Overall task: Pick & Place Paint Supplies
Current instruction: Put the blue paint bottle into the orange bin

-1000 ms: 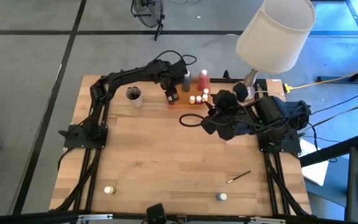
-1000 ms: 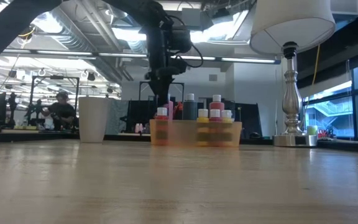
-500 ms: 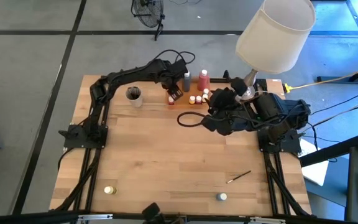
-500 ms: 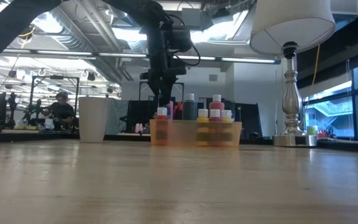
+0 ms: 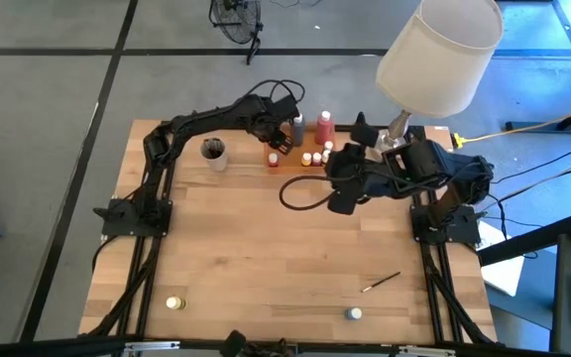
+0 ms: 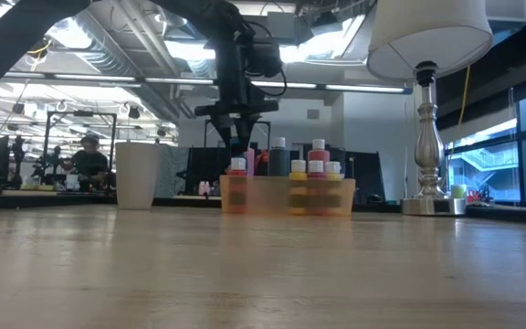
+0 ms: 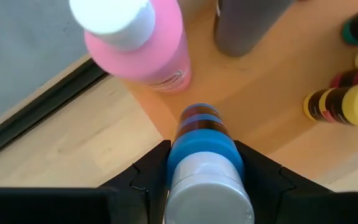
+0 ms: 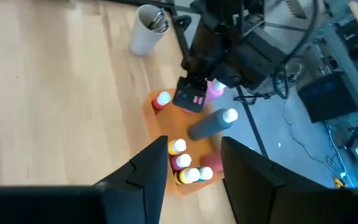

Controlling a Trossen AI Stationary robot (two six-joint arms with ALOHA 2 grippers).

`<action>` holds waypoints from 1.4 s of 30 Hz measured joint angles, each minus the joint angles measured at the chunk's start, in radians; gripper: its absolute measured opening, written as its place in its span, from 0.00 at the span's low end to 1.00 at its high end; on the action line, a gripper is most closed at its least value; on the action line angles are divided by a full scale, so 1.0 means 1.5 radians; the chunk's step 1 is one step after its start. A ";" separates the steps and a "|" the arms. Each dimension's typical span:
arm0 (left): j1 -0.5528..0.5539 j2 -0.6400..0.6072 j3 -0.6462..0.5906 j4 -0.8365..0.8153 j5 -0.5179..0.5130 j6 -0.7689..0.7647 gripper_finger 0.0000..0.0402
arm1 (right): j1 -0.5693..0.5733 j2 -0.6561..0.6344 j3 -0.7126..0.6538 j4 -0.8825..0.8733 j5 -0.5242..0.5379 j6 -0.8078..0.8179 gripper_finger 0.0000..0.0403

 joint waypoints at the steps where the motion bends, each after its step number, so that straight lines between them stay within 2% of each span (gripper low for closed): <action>1: -0.001 0.000 0.000 -0.001 -0.002 -0.011 0.36 | -0.002 0.000 0.000 0.000 -0.008 -0.008 0.38; 11: 0.000 0.000 0.000 -0.021 0.010 -0.099 0.36 | -0.016 0.000 0.000 0.000 -0.060 -0.061 0.38; 14: 0.000 0.000 0.000 -0.023 0.031 -0.104 0.36 | -0.018 0.000 0.000 0.000 -0.066 -0.069 0.38; 42: 0.001 0.002 -0.002 -0.019 0.042 -0.161 0.36 | -0.019 0.000 0.000 0.000 -0.102 -0.072 0.38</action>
